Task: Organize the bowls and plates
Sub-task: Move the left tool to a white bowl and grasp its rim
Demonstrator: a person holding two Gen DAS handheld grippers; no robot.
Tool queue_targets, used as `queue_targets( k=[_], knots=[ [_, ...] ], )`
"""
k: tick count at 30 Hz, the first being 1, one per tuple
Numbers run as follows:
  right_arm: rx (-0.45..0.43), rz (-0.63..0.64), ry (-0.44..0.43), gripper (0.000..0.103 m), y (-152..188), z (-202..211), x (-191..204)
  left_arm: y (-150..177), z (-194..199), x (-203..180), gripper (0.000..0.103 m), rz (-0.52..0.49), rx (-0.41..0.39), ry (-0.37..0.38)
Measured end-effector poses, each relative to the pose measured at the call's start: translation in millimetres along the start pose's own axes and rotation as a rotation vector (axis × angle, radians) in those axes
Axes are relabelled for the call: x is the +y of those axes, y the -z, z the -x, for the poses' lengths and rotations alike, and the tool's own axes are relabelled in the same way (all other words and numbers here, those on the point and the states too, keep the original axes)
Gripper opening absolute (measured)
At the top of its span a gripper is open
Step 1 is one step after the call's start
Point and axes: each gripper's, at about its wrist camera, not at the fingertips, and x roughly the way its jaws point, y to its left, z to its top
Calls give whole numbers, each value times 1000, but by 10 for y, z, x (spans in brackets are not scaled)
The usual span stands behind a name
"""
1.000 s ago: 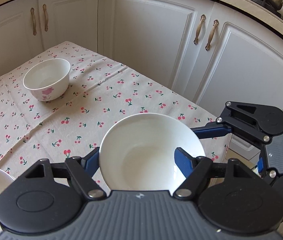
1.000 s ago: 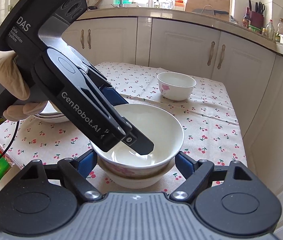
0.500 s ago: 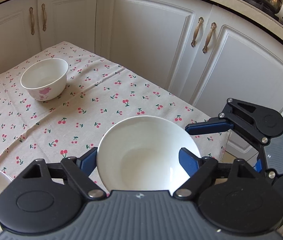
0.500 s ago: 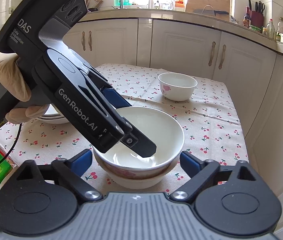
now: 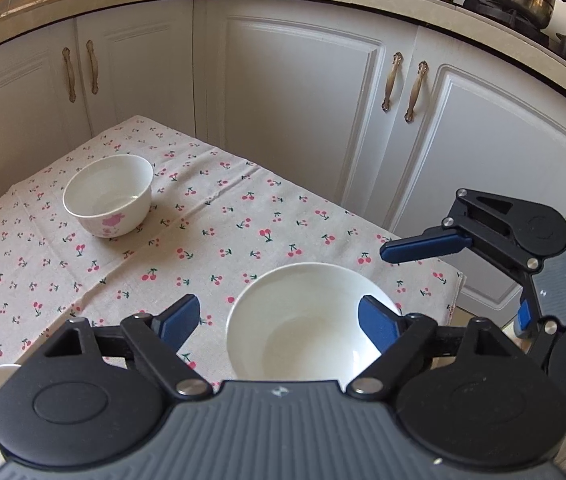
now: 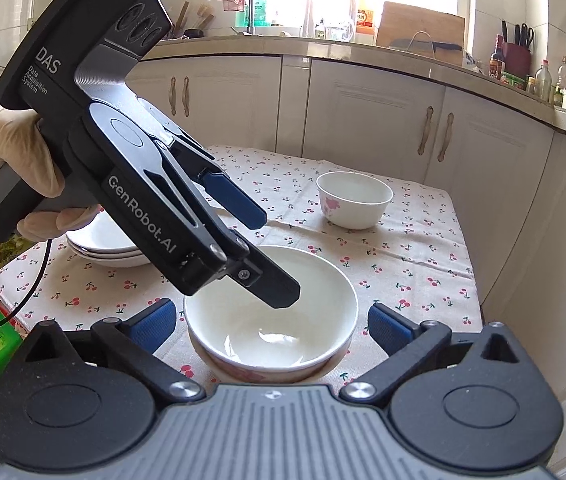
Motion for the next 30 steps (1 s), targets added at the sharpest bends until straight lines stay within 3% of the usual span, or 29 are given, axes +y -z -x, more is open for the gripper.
queue_targets(
  k=[9,16,22,30],
  knots=[
    [-26,61,32,103,-349,-119,-352,-295,-101,459,88,24,-13,-77],
    [-31,62,43,103,-635,-498,-830,-532,-359,912,88,52,2,-122],
    [7,73,-17,103,-740,-1009,-1121,-689,-635,1284,88,100,18,-145],
    [34,142,-84,103,-833,-1545,-1181,-774,-951,1644,82,154,37,-157]
  ],
)
